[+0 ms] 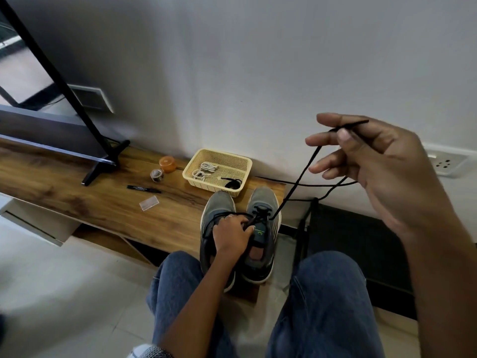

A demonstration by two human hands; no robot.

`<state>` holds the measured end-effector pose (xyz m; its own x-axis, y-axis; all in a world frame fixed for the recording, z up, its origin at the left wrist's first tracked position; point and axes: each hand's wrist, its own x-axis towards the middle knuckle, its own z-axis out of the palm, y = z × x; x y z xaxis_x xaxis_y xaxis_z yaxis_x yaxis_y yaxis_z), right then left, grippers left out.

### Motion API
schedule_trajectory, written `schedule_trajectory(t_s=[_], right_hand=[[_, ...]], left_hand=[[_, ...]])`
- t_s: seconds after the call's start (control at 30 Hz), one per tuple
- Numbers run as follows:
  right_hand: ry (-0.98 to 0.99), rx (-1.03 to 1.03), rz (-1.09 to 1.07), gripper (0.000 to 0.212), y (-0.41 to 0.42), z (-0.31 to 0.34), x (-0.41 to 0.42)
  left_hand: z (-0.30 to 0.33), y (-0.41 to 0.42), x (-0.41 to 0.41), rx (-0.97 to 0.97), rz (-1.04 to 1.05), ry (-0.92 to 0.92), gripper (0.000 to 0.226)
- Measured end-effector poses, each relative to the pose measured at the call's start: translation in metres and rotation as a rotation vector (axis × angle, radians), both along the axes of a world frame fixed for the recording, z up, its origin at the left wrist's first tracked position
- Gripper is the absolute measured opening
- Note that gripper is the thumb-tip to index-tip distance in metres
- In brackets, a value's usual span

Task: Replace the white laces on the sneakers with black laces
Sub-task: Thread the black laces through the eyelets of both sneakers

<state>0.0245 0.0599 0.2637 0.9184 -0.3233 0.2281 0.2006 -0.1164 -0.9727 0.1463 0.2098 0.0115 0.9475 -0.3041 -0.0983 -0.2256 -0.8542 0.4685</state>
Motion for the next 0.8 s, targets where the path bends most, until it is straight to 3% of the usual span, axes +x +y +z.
schedule_trajectory(t_s=[0.2,0.47,0.63,0.8], right_hand=[[0.157,-0.156,-0.113,0.024,0.007,-0.043,0.017],[0.429,-0.042,0.094,0.023,0.022,-0.147,0.061],[0.568,-0.319,0.003,0.019,0.025,-0.225,0.088],[0.586,-0.440,-0.046,0.014,0.027,-0.249,0.098]], left_hand=[[-0.008,-0.004,0.000,0.035,-0.020,-0.065,0.030],[-0.011,-0.002,0.014,-0.124,0.126,0.257,0.030],[-0.016,0.000,0.022,-0.204,0.145,0.358,0.027],[-0.024,0.004,0.028,-0.289,0.147,0.439,0.027]])
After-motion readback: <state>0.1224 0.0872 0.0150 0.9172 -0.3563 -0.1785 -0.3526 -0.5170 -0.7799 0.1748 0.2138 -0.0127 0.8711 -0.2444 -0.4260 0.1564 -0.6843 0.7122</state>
